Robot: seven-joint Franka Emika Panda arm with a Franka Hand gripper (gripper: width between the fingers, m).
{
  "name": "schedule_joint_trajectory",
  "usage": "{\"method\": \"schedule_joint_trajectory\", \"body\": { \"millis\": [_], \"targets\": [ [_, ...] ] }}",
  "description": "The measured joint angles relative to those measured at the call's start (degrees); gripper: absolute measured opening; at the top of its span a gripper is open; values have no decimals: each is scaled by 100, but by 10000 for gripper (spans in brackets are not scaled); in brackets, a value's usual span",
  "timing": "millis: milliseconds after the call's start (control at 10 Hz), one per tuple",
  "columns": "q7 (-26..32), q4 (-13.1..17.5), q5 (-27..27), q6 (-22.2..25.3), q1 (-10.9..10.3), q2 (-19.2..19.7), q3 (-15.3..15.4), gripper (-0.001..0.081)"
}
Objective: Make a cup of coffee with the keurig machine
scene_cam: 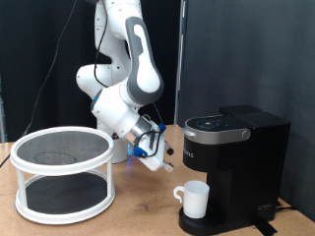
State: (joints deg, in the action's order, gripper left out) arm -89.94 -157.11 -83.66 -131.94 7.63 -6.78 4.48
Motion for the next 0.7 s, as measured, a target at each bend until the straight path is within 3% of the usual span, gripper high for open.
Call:
{"method": "schedule_joint_trajectory", "body": {
  "millis": [300,500,700],
  "targets": [
    [-600,-221,536,430,22,-712,-100,734],
    [-523,-223,537,428,20,-702,-92,734],
    [-436,-263,541,650,16,-983,-103,734]
  ]
}}
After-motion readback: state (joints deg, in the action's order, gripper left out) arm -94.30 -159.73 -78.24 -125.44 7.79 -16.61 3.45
